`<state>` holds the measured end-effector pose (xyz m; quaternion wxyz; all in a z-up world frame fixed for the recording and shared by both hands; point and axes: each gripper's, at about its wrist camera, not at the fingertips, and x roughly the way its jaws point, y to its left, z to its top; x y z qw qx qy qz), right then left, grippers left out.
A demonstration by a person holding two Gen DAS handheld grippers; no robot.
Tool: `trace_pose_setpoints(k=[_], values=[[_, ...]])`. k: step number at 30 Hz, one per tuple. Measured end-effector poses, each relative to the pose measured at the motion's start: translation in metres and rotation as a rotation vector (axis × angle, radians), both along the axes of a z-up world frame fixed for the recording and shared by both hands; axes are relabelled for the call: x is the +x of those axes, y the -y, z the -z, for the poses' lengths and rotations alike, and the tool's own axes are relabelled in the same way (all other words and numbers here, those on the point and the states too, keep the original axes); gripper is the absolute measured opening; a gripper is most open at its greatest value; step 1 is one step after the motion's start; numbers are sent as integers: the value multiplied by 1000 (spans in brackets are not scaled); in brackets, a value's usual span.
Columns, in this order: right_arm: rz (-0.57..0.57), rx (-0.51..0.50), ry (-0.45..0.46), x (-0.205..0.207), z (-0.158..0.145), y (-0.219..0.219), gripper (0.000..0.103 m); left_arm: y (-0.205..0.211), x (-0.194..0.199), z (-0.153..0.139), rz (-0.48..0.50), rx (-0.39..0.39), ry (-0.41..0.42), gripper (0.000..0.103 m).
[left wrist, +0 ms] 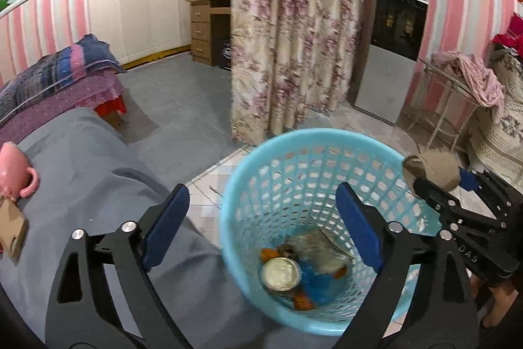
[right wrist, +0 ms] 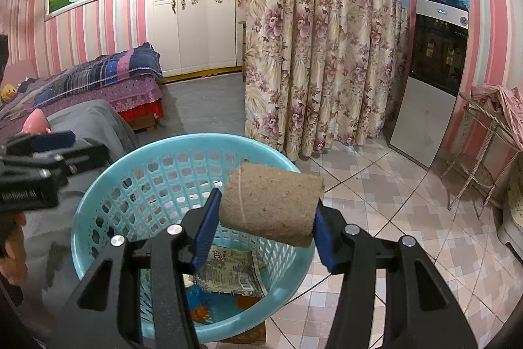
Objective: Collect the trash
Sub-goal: 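Open the left tool to drop the lid while the right tool releases the tube, then move both open tools back over the crumpled paper and orange bag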
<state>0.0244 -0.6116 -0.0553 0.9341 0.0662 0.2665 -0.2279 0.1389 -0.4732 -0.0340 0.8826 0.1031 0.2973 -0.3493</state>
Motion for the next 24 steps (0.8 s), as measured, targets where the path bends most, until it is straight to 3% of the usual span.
trace_pose_setpoints(k=[13, 15, 17, 24], values=[[-8, 15, -7, 21, 4, -18, 54, -69, 13, 2, -157, 0, 9, 94], [-13, 20, -14, 26, 4, -21, 76, -81, 13, 1, -183, 4, 18, 95], [-2, 14, -15, 28, 3, -24, 86, -92, 14, -2, -208, 3, 20, 96], [34, 3, -25, 35, 2, -37, 97, -132, 17, -12, -282, -5, 31, 96]])
